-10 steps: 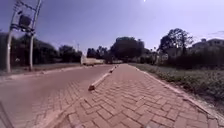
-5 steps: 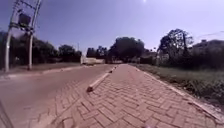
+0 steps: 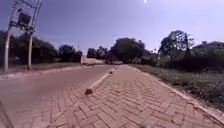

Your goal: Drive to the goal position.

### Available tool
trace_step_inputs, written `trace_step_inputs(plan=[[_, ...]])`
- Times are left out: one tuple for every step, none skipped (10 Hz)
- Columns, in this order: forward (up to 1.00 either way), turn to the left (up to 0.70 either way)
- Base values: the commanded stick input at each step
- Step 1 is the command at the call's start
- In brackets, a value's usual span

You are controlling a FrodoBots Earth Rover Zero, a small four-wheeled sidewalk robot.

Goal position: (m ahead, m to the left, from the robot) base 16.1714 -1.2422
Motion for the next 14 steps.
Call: trace_step_inputs(plan=[[0.3, 0.0], [0.3, 0.0], [0.3, 0.0], [0.3, 0.0], [0.3, 0.0], [0.3, 0.0], [0.3, 0.0], [0.3, 0.0], [0.3, 0.0], [0.3, 0.0], [0.3, 0.0], [0.3, 0.0], [0.3, 0.0], [0.3, -0.75]])
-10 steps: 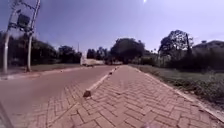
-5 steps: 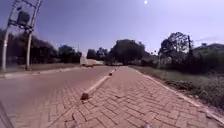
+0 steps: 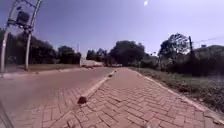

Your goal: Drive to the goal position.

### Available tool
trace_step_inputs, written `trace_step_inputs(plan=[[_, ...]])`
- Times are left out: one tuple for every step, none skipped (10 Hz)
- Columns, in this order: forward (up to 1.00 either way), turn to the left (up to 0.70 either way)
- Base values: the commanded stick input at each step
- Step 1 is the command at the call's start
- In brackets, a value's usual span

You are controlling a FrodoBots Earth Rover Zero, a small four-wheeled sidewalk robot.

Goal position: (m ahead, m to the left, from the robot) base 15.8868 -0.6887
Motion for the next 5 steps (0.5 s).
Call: trace_step_inputs(plan=[[0.3, -0.75], [0.3, -0.75], [0.3, -0.75], [0.3, -0.63], [0.3, -0.27]])
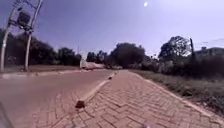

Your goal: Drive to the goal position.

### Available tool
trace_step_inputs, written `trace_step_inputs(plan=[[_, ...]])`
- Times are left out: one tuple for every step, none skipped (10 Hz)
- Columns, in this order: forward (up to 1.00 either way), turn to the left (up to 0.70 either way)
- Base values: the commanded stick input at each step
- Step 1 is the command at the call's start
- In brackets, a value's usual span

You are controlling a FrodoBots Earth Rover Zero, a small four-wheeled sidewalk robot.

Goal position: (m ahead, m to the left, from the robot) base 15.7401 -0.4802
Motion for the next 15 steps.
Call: trace_step_inputs(plan=[[0.3, 0.0], [0.3, 0.0], [0.3, 0.0], [0.3, 0.0], [0.3, 0.0], [0.3, 0.0], [0.3, 0.0], [0.3, 0.0], [0.3, 0.0], [0.3, 0.0], [0.3, 0.0], [0.3, 0.0], [0.3, 0.0], [0.3, 0.0], [0.3, 0.0]])
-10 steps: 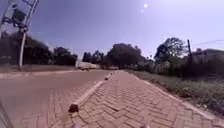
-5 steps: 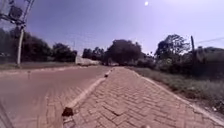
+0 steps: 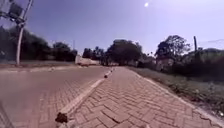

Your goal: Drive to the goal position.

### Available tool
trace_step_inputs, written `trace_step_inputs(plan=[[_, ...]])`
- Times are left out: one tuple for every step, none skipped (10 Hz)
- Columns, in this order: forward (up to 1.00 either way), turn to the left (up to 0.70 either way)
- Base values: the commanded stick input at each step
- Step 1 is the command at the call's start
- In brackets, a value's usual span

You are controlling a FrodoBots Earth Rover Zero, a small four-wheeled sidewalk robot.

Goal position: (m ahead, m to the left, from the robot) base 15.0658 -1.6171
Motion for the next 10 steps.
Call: trace_step_inputs(plan=[[0.3, 0.0], [0.3, 0.0], [0.3, 0.0], [0.3, 0.0], [0.3, 0.0], [0.3, 0.0], [0.3, 0.0], [0.3, 0.0], [0.3, 0.0], [0.3, 0.0]])
